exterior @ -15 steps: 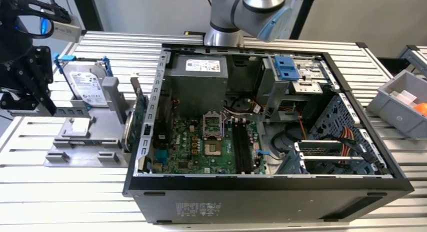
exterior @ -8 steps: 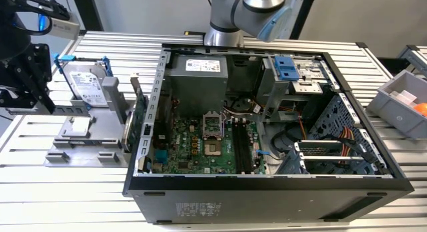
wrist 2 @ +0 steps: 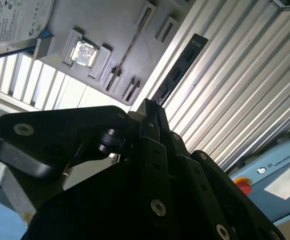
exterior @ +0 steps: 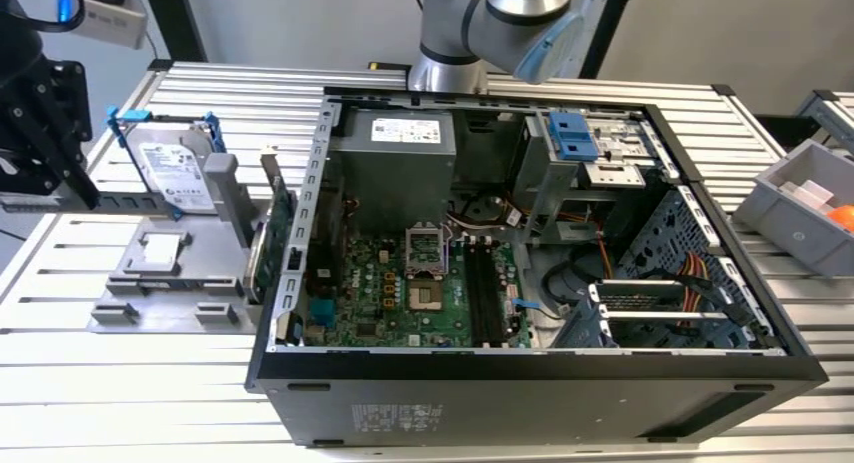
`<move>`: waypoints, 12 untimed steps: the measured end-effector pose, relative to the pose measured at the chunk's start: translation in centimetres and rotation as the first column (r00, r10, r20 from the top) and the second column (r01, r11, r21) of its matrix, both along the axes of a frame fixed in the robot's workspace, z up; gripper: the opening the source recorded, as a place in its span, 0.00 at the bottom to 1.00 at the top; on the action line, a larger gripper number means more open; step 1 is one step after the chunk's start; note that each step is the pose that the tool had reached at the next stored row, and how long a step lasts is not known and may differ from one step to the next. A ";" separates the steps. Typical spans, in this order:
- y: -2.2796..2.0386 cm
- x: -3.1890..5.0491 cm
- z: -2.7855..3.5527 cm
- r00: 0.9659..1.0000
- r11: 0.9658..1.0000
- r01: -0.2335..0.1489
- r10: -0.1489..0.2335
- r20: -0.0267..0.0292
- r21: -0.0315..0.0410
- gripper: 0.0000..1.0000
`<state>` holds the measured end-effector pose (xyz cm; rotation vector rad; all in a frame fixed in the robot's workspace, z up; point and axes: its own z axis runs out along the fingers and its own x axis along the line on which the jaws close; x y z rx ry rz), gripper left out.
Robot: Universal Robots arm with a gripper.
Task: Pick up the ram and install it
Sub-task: 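Pick up the ram and move it above insertion slot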
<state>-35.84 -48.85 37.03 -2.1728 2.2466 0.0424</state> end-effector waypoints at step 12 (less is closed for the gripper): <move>0.01 -0.12 1.41 1.000 1.000 -0.003 0.003 0.008 0.004 0.00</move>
